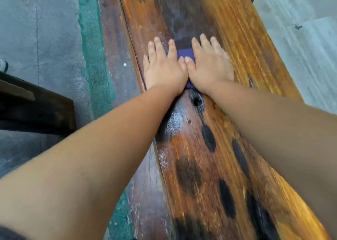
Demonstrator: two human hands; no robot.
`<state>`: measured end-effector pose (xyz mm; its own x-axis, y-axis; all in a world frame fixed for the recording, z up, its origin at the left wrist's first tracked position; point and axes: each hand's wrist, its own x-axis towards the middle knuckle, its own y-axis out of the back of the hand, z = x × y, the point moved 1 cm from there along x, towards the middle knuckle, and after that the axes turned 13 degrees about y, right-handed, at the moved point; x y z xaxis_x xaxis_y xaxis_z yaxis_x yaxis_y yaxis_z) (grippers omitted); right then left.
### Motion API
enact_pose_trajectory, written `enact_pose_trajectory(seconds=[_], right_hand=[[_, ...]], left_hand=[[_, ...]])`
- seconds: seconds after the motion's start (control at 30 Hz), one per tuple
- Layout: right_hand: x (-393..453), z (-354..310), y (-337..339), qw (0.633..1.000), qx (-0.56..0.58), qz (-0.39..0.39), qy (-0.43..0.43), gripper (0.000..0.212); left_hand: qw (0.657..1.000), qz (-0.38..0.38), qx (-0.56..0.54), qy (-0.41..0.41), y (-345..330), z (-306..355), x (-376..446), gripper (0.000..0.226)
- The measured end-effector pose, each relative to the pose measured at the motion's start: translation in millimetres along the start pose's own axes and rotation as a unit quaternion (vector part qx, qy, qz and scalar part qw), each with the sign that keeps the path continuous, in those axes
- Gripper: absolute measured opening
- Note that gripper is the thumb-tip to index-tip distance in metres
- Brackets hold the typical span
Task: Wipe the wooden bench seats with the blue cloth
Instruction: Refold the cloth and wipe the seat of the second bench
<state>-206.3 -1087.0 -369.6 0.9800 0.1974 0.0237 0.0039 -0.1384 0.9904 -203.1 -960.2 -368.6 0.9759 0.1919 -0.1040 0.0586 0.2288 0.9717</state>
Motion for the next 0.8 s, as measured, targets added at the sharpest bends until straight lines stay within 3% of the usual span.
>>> enact_pose_trajectory(seconds=[0.43, 0.63, 0.8], right_hand=[[-206.6, -0.8, 17.5, 0.989, 0.038, -0.068, -0.127, 0.068], [-198.4, 5.5, 16.3, 0.990, 0.021, -0.073, -0.120, 0.068], [-139.9, 35.5, 17.3, 0.994, 0.021, -0.057, -0.088, 0.069]], left_hand=[[0.995, -0.078, 0.004, -0.055, -10.2, 6.8, -187.3, 0.063], [0.992, -0.077, 0.022, -0.098, -12.5, 6.5, -171.6, 0.060], [0.995, -0.056, 0.016, -0.079, -13.0, 29.9, -122.6, 0.061]])
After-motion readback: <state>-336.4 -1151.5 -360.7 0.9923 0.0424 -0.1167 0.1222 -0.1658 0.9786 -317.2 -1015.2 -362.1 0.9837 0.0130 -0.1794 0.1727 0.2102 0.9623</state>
